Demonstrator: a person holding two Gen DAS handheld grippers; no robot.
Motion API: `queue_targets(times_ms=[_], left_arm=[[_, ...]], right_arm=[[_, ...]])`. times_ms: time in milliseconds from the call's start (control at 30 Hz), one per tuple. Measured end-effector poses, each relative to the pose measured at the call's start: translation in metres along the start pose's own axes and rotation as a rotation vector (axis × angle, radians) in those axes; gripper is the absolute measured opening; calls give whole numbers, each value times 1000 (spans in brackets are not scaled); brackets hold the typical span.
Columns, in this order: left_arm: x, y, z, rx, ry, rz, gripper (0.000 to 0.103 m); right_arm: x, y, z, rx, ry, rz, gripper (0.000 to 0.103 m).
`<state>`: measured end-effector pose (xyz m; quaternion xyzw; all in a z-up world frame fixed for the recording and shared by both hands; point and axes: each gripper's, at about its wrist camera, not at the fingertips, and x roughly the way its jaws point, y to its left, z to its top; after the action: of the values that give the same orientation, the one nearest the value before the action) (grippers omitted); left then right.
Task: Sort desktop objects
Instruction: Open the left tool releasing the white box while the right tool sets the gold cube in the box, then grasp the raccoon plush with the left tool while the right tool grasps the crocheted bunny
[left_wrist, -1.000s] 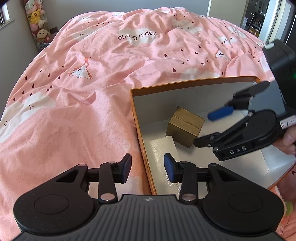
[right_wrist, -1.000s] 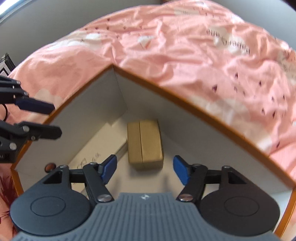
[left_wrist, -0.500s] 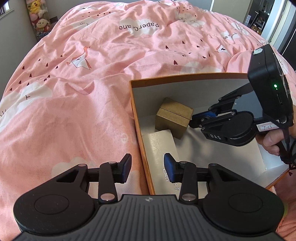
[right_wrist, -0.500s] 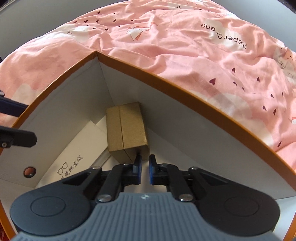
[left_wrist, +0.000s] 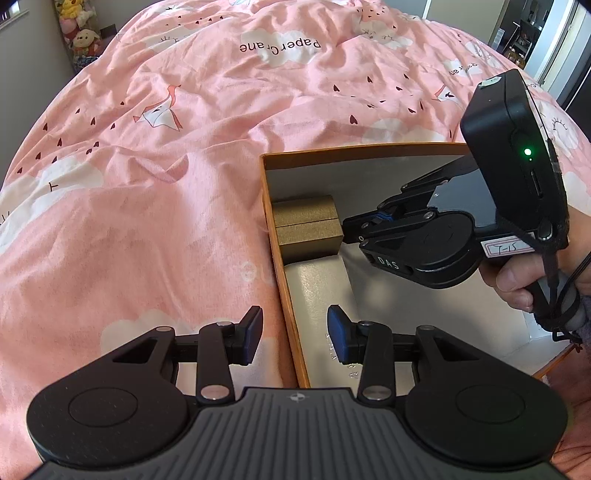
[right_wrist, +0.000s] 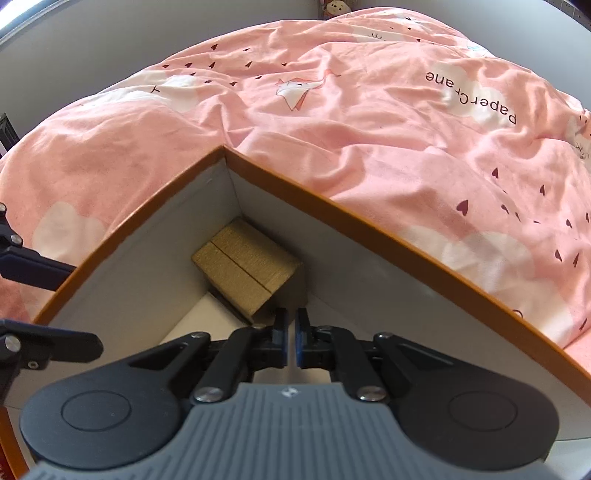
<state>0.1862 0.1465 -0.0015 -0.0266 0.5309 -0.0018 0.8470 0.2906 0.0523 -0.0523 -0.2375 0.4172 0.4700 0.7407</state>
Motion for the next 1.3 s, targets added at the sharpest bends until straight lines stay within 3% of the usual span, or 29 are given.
queue_targets(times_ms=[333, 367, 433, 500, 700, 833, 1000, 1100, 1300], left_arm=[[-18, -5, -1, -1, -49, 26, 45], [-23, -7, -2, 3, -62, 34, 45], [-35, -11, -4, 5, -94, 49, 45], [-48, -14, -8, -2, -129, 56, 45], [-85, -31, -28, -37, -223, 9, 45], [-101, -48, -48, -13, -256, -31, 45], [-105, -68, -79, -4, -241, -87, 45], [-100, -80, -99, 20, -221, -72, 45], [-84, -94, -132, 38, -174, -84, 45]], right_arm=[[-37, 2, -10, 27, -9, -9, 10], [-44, 3, -13, 31, -18, -5, 13], [-60, 5, -19, 38, -52, -4, 33], [-78, 7, -27, 44, -94, 10, 40], [-133, 14, -58, 109, -240, 31, 40], [-165, 18, -85, 165, -281, 18, 40], [-195, 26, -126, 227, -300, 44, 41], [-209, 35, -150, 237, -300, 32, 42], [-216, 66, -190, 180, -266, 18, 53]])
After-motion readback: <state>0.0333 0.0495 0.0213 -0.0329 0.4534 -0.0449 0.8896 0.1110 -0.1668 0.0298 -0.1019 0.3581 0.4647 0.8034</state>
